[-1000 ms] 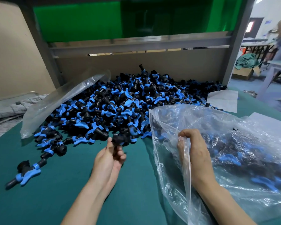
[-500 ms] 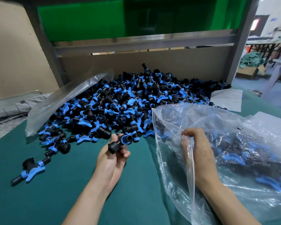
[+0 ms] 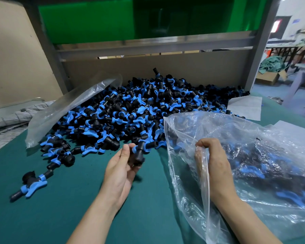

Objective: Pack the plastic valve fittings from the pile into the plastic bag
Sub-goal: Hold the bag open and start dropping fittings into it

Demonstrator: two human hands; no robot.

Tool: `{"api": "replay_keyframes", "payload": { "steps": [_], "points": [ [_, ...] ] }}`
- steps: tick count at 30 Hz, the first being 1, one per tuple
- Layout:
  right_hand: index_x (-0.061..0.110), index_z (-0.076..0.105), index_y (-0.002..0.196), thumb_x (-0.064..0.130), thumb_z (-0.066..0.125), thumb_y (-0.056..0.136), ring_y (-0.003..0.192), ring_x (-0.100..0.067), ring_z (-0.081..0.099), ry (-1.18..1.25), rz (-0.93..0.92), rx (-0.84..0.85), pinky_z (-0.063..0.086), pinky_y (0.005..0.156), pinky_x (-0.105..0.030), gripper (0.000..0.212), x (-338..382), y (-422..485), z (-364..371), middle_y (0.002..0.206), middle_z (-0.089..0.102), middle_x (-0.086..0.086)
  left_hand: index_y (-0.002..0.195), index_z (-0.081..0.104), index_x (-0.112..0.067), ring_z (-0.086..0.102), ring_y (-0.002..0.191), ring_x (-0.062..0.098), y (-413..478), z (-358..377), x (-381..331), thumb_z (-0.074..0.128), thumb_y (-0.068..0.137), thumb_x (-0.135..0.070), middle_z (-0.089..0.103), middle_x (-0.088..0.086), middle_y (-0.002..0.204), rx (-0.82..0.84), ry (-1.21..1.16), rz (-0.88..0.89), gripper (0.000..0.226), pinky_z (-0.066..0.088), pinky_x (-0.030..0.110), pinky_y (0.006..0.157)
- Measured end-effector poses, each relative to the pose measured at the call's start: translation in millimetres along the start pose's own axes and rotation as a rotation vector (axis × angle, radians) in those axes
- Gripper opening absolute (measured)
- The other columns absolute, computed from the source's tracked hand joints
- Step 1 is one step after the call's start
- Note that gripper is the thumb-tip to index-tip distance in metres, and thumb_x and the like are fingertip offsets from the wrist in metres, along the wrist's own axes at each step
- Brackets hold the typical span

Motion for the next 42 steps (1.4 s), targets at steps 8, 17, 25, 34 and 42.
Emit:
{"api": "replay_keyframes", "payload": {
  "steps": [8,17,25,34,42],
  "points": [
    [0.026,0.05,0.105,0.028,0.047,0.088,0.088,-0.011,0.05,-0.003,0.01,0.009,0.041,0.076,-0.031,0.017,2.5,0.6,-1.7,0.1,0.054,0.005,0.102,0.064,-0.032,0.062,0.08,0.004,-2.7,-4.5,5.1,0.057,0.098,-0.019,0.068,-0.018,0.086,-0.138,0.602,0.39,0.015,0.049,0.012,0.07],
    [0.031,0.046,0.105,0.018,0.053,0.088,0.088,-0.014,0.051,-0.016,0.011,0.008,0.041,0.076,-0.032,0.023,1.9,-0.1,-0.7,0.099,0.054,0.006,0.131,0.049,-0.022,0.05,0.104,0.005,-22.8,4.6,-2.0,0.063,0.089,-0.018,0.05,-0.026,0.109,-0.133,1.156,0.934,0.045,0.042,0.024,0.09],
    [0.035,0.043,0.104,0.033,0.044,0.088,0.089,-0.009,0.048,-0.015,0.001,0.021,0.039,0.075,-0.027,0.017,1.0,-0.5,-0.7,0.1,0.053,0.008,0.122,0.062,-0.007,0.054,0.101,0.018,-24.4,7.5,-1.2,0.066,0.093,-0.009,0.063,0.002,0.11,-0.051,1.266,1.095,0.03,0.045,0.029,0.093],
    [0.03,0.045,0.103,0.011,0.058,0.091,0.087,-0.012,0.049,-0.02,-0.009,0.009,0.04,0.076,-0.029,0.025,1.4,-0.4,-1.3,0.098,0.054,0.005,0.109,0.064,-0.021,0.066,0.106,0.006,-17.8,9.8,-2.9,0.058,0.096,-0.005,0.071,-0.013,0.107,-0.04,0.653,0.505,0.022,0.048,0.013,0.087],
    [0.03,0.045,0.104,0.005,0.061,0.091,0.086,-0.014,0.051,-0.022,-0.01,0.006,0.041,0.075,-0.031,0.032,3.3,-0.1,-2.2,0.098,0.054,0.004,0.104,0.066,-0.016,0.066,0.1,0.011,-11.6,8.1,-6.6,0.057,0.094,0.002,0.073,-0.003,0.104,-0.006,0.338,0.274,0.022,0.051,0.024,0.094]
  ]
}}
Point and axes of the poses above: each hand's wrist, its own y-axis towards the middle knuckle, its own z-axis out of the palm, x = y × z, the point moved 1 cm from there along y, towards the middle knuckle
